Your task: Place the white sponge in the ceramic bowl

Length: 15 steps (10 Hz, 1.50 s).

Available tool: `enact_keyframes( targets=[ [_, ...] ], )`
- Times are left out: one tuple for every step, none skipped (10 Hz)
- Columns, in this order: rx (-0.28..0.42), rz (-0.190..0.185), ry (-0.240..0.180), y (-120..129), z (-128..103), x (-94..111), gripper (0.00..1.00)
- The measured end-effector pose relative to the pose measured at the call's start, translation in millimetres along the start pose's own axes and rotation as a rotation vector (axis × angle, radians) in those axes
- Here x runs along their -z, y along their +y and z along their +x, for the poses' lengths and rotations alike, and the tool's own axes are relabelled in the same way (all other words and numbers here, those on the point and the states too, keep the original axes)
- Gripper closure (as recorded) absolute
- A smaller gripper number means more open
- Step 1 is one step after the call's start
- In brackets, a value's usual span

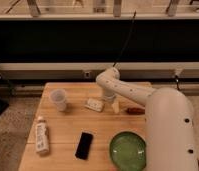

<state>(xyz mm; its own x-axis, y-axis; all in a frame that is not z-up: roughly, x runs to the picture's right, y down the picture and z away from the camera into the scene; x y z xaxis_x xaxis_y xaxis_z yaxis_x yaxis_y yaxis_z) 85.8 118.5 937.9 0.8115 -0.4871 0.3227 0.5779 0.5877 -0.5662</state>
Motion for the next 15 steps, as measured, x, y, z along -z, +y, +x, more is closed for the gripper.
enact_keyframes(
  targets=[
    [0.000, 0.000, 0.000, 0, 0, 0, 0.20],
    [0.000, 0.000, 0.000, 0, 0, 0, 0.20],
    [0.000, 0.000, 0.000, 0, 0, 0, 0.20],
    [0.000, 0.000, 0.000, 0, 0, 0, 0.20],
    [0.000, 0.001, -0.001, 0, 0, 0, 0.20],
    [0.001, 0.003, -0.003, -2, 0, 3, 0.20],
    [0.003, -0.005, -0.007, -7, 1, 12, 0.20],
    [0.010, -0.014, -0.011, -14, -1, 31, 0.20],
    [0.018, -0.020, -0.009, -19, -3, 44, 0.20],
    [0.026, -0.026, -0.007, -24, -3, 69, 0.20],
    [0.032, -0.029, -0.003, -29, -2, 94, 0.20],
    [0.034, -0.029, -0.001, -32, -2, 112, 0.20],
    [0.036, -0.027, -0.002, -36, -4, 130, 0.20],
    [0.033, -0.026, -0.008, -37, -5, 138, 0.20],
    [0.020, -0.021, -0.013, -37, -5, 149, 0.20]
  ],
)
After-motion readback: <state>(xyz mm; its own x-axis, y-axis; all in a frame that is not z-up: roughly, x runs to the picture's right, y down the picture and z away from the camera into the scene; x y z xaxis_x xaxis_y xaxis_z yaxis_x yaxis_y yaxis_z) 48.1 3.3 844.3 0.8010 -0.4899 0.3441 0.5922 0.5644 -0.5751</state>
